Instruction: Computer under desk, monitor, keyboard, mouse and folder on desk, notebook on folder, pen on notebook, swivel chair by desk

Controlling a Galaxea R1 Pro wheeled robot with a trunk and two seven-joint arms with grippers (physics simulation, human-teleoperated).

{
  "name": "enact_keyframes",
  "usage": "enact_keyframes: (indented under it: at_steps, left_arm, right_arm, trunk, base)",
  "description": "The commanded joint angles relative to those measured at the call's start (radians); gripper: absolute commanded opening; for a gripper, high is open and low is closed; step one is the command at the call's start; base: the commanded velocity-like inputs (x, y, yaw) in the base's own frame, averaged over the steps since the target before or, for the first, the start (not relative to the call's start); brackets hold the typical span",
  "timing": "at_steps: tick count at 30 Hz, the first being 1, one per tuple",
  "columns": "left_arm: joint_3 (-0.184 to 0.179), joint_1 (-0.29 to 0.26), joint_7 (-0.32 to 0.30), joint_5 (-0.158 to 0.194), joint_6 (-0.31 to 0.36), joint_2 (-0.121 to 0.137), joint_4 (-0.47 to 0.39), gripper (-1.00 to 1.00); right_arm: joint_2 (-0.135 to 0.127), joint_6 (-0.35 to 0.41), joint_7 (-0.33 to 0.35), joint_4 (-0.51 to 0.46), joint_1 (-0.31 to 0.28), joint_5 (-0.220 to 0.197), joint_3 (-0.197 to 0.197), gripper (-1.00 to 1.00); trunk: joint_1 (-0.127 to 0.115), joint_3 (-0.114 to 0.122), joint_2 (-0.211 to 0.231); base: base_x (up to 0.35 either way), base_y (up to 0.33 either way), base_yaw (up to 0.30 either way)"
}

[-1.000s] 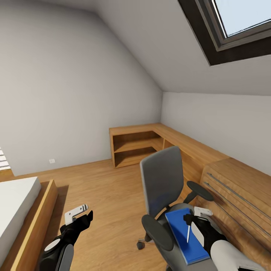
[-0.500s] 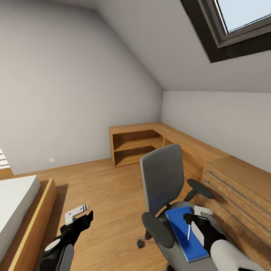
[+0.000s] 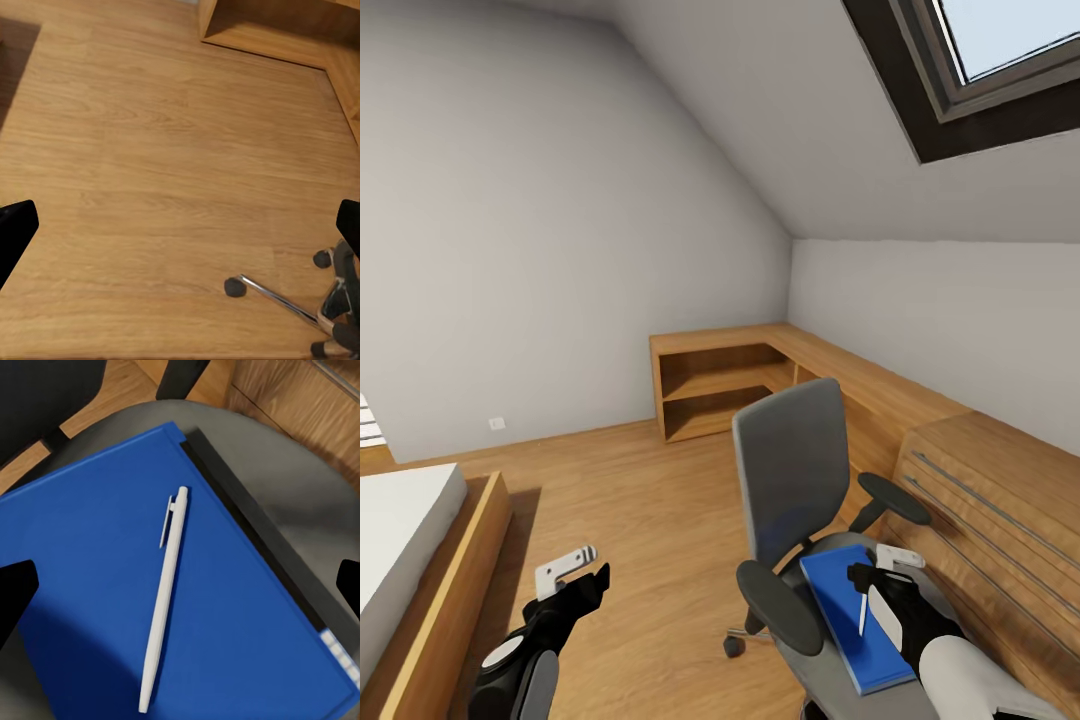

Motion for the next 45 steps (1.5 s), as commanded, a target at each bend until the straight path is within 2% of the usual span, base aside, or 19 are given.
enact_keyframes:
  at_steps: [1,6,19,24,32,45]
  left_arm:
    - [0.000,-0.001,0.006,0.010,0.004,-0.001,0.005,1.00]
    - [-0.003,-0.001,0.005,0.007,-0.001,-0.001,0.033,1.00]
    - [-0.002,-0.001,0.004,0.006,-0.002,0.002,0.042,1.00]
    - [-0.002,-0.001,0.005,0.008,-0.001,0.001,0.032,1.00]
    - [-0.002,-0.001,0.007,0.009,0.000,0.001,0.014,1.00]
    - [-0.002,-0.001,0.007,0.009,0.000,0.000,0.012,1.00]
  right_arm:
    - [0.000,0.005,-0.002,-0.002,0.000,-0.004,0.000,1.00]
    - [0.000,0.005,-0.002,-0.002,0.000,-0.004,0.000,1.00]
    - [-0.001,0.005,-0.002,-0.001,0.000,-0.004,-0.002,1.00]
    - [-0.002,0.003,0.005,-0.001,0.000,-0.004,-0.027,1.00]
    - [-0.013,0.004,0.027,0.000,0.000,-0.004,-0.069,1.00]
    - [-0.019,0.007,0.031,0.002,0.000,-0.005,-0.075,1.00]
  trunk:
    - [0.000,-0.001,-0.001]
    - [0.000,-0.001,-0.001]
    - [0.000,-0.001,-0.001]
    - [0.000,-0.001,-0.001]
    - [0.031,-0.026,-0.057]
    - [0.080,-0.067,-0.148]
  base:
    - [0.000,0.000,0.000]
    - [0.003,0.000,0.000]
    - [0.156,0.000,0.000]
    - [0.026,0.000,0.000]
    - [0.005,0.000,0.000]
    - [0.000,0.000,0.000]
